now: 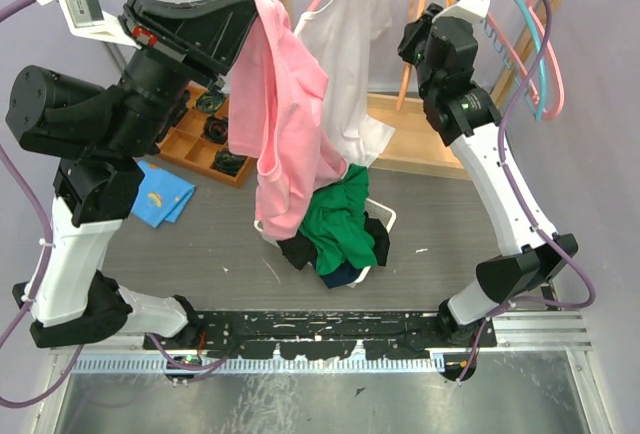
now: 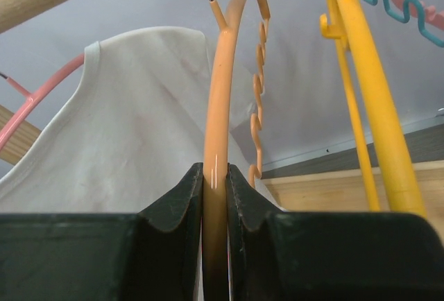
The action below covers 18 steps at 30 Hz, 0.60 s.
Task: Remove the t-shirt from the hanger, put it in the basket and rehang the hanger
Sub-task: Place the hanger on the clothesline.
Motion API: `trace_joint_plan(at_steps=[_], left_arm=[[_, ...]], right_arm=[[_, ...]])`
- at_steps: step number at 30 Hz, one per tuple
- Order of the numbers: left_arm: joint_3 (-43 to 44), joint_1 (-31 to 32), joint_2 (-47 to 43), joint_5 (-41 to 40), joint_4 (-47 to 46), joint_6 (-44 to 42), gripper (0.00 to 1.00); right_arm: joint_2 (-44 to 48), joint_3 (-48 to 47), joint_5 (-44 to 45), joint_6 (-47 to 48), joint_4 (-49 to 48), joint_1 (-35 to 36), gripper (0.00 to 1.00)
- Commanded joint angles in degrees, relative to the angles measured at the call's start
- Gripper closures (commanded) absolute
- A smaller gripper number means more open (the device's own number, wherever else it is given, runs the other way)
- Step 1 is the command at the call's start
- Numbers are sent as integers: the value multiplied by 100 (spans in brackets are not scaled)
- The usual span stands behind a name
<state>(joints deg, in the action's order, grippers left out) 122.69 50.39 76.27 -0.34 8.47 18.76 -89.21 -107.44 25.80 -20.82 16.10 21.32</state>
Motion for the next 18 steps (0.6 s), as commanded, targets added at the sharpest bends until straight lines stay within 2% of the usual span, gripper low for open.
trace_joint_plan(at_steps=[1, 6, 7, 14, 18], left_arm=[[421, -10, 127, 32, -486, 88, 100], [673, -12, 247, -44, -676, 151, 100], [674, -4, 256, -164, -895, 228, 100], [940, -12, 399, -262, -1067, 351, 100], [681, -5, 381, -184, -1007, 556, 100]], right_arm=[[455, 119, -214, -139, -201, -24, 80], [843, 439, -369, -129, -137, -25, 64], [1162, 653, -485, -60, -154, -29, 55], [1898, 1170, -1025, 242, -120, -25, 49], [2311, 1528, -1661, 289, -187, -24, 47]])
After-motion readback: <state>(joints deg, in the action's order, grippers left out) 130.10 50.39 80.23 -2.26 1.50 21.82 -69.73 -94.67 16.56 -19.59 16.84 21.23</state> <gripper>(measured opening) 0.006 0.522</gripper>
